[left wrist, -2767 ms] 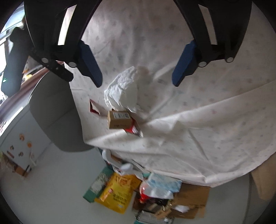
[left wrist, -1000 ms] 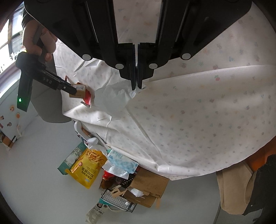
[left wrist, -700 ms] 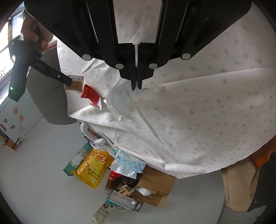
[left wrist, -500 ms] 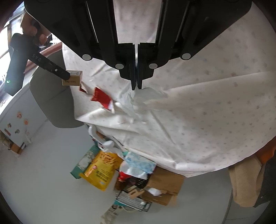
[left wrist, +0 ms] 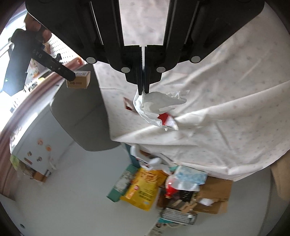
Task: Collect trash
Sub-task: 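Carry the tissue in the left tool while the right carries the box to the bin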
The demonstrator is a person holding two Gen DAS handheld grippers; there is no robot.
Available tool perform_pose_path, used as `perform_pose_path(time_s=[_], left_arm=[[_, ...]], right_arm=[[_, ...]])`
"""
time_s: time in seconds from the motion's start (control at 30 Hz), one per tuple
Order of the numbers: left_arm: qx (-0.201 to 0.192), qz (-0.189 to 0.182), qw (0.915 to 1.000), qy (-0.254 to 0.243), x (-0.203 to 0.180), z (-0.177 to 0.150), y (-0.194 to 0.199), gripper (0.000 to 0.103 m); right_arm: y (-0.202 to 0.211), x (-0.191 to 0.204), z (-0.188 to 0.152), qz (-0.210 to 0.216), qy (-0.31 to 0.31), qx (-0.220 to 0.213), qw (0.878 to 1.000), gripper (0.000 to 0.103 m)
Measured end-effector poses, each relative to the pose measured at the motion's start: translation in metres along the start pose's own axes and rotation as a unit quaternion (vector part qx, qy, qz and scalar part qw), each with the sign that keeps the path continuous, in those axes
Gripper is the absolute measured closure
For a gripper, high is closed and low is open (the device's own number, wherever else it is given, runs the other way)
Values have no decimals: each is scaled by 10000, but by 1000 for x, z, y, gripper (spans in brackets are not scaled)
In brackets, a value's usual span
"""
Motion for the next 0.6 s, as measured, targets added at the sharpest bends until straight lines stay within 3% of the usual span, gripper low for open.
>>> perform_pose_path(time_s=[0.37, 0.6], left_arm=[[487, -504, 9966, -431, -72, -29, -36, 101], [925, -806, 9898, -728, -120, -57, -66, 101]], right_arm=[[43, -86, -26, -538, -635, -61, 9965, 65], [66, -146, -56, -933, -1098, 4, 9896, 65]])
Point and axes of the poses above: each gripper's, at about its wrist camera, not at the fingertips, and y roughly against the way its jaws point, x to its left, z to its top, the point moved 2 cm from there along -y, roughly the way its jaws point, and after that the axes turned 7 degrees about -z, right-handed, at the moved point
